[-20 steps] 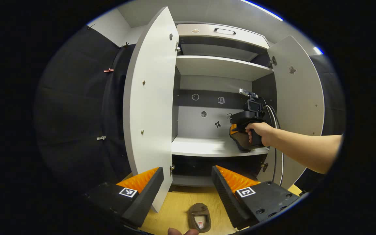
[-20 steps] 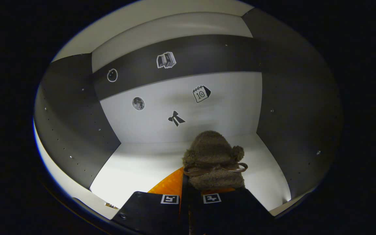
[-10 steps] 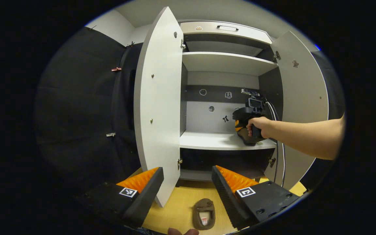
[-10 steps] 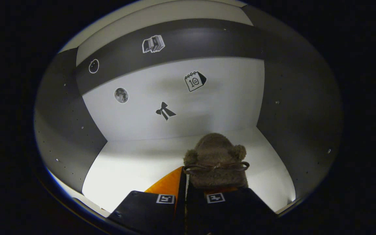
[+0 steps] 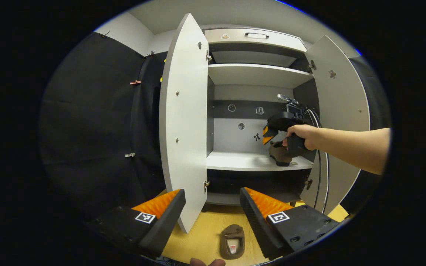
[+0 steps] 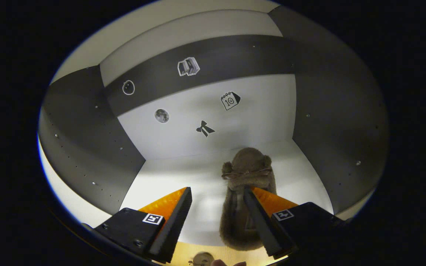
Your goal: Grab one shoe with the right hand and put it into the shoe cabinet, grab the other shoe with the left hand and put it into the shoe cabinet; then close the right door with the right hand and the left door with the left hand.
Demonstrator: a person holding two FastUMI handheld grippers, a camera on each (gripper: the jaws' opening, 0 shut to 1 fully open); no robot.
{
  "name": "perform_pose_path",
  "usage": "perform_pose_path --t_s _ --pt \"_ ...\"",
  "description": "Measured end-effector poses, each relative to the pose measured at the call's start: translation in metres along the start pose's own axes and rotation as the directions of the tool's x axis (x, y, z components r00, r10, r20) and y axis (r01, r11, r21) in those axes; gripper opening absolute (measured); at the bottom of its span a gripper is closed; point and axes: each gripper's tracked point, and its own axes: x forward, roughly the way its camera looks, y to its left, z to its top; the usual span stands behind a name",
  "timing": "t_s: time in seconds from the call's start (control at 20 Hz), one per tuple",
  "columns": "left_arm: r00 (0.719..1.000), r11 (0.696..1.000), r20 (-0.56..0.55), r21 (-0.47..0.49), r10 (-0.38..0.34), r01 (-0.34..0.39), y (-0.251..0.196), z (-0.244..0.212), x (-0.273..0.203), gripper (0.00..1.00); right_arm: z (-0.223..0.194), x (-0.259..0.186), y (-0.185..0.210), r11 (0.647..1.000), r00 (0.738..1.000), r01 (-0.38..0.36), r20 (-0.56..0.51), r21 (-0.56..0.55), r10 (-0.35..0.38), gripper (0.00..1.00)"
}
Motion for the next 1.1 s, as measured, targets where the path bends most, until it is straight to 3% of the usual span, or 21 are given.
perform_pose_path --t_s 0.3,0.65,0.9,1.1 --pt "0.999 0.999 -0.001 0.013 -0.044 0.044 -0.01 -0.007 0.004 0.95 0.023 -0.085 0.019 0.997 0.981 -0.043 0.188 -0.065 0.054 0.98" --pt "0.986 0.994 -0.131 -0.005 -0.108 0.109 -0.018 -0.074 0.025 0.95 0.002 -0.202 0.028 0.985 0.904 -0.049 0.412 -0.163 0.113 0.98" --pt "0.946 0.986 -0.278 -0.009 -0.164 0.168 -0.022 -0.162 0.038 0.95 -0.016 -0.278 0.015 0.984 0.843 -0.02 0.527 -0.176 0.111 0.98" --pt "0.899 0.972 -0.37 -0.058 -0.234 0.229 -0.029 -0.23 0.054 0.93 -0.028 -0.313 0.001 0.983 0.818 -0.012 0.564 -0.182 0.114 1.0"
